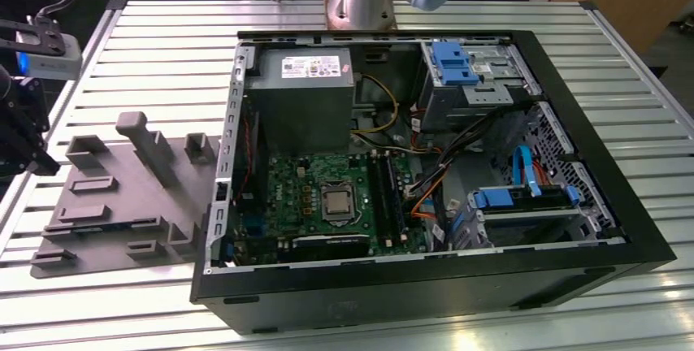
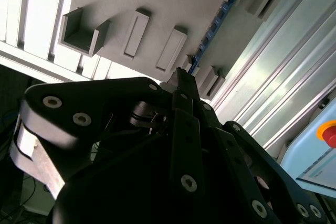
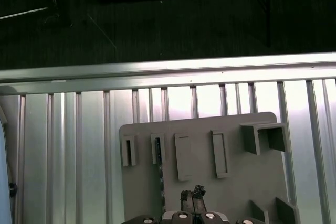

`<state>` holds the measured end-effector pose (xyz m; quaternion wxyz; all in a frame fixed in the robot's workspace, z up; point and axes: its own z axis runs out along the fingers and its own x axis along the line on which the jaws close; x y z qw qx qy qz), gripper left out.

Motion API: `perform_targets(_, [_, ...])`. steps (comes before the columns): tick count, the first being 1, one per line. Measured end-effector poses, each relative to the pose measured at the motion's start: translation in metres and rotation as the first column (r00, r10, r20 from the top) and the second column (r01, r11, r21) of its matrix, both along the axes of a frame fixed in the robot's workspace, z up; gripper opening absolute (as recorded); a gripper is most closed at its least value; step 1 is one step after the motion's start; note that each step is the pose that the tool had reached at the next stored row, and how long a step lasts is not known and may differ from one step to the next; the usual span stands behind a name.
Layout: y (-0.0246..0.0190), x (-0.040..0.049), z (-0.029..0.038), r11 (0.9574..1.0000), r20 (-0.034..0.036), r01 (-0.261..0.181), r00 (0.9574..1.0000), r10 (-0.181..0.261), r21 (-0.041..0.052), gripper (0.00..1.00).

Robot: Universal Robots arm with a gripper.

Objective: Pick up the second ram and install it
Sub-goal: 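Pick up the second ram and move it above second insertion slot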

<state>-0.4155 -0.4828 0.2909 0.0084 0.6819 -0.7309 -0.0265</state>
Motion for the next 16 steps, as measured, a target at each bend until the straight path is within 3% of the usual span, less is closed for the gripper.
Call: perform_targets(16, [-0.0006, 0.0041, -0.0027, 1.0, -0.0001, 0.0, 1.0, 0.0, 0.0, 0.11])
